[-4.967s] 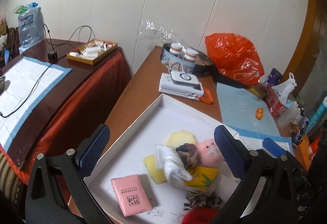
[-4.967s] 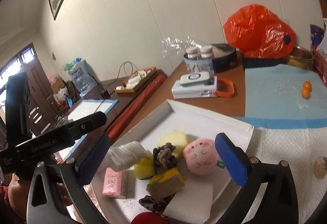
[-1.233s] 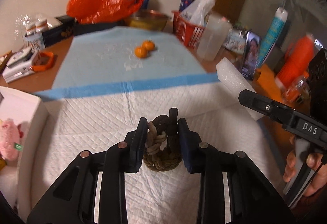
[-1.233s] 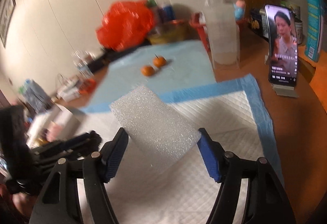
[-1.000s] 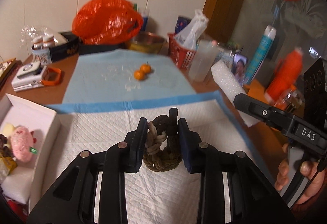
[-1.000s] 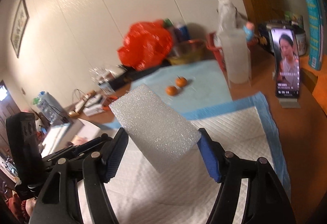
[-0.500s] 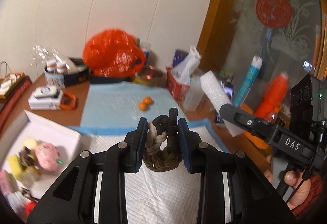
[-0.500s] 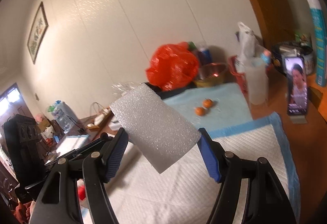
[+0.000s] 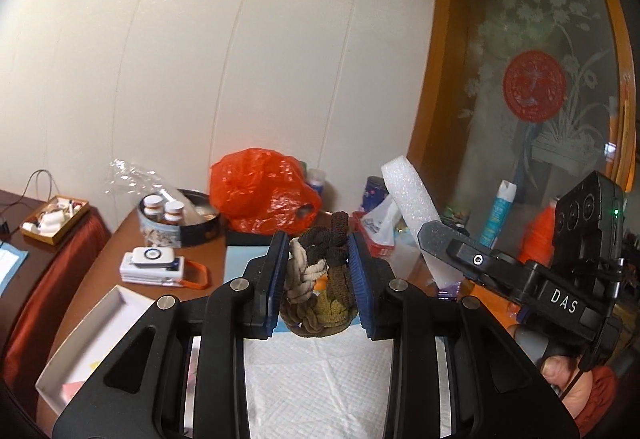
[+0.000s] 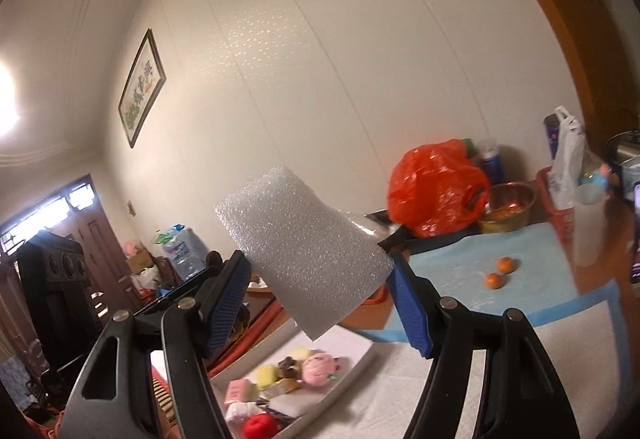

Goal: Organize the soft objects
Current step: 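Lift and carry the brown plush and foam sheet with both tools toward the white box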

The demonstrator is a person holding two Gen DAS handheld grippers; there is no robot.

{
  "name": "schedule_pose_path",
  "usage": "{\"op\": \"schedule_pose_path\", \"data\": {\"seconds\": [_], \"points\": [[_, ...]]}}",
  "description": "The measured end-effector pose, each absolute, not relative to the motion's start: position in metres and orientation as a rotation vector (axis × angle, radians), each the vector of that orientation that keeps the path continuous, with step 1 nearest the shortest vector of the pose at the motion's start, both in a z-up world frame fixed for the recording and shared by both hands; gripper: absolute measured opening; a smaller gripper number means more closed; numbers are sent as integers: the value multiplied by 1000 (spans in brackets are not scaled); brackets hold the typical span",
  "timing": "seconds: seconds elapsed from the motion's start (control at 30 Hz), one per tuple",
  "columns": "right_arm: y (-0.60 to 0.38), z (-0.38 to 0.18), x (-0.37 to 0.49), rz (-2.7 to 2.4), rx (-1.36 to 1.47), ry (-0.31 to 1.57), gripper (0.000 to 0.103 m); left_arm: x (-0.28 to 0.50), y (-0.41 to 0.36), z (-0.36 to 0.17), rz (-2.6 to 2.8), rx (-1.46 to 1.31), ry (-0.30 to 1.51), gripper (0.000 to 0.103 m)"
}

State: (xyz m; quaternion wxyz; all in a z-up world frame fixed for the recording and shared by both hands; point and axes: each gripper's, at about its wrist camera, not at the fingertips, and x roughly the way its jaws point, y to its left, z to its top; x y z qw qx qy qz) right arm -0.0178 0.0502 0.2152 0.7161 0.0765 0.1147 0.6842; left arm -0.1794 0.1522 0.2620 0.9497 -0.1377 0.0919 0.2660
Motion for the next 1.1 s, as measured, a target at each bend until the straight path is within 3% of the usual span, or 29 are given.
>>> {"op": "schedule_pose_path", "data": {"seconds": [1.1], "points": [[113,186,-85,1528,55,346,69,-278,216,231,693,-409,179,30]]}}
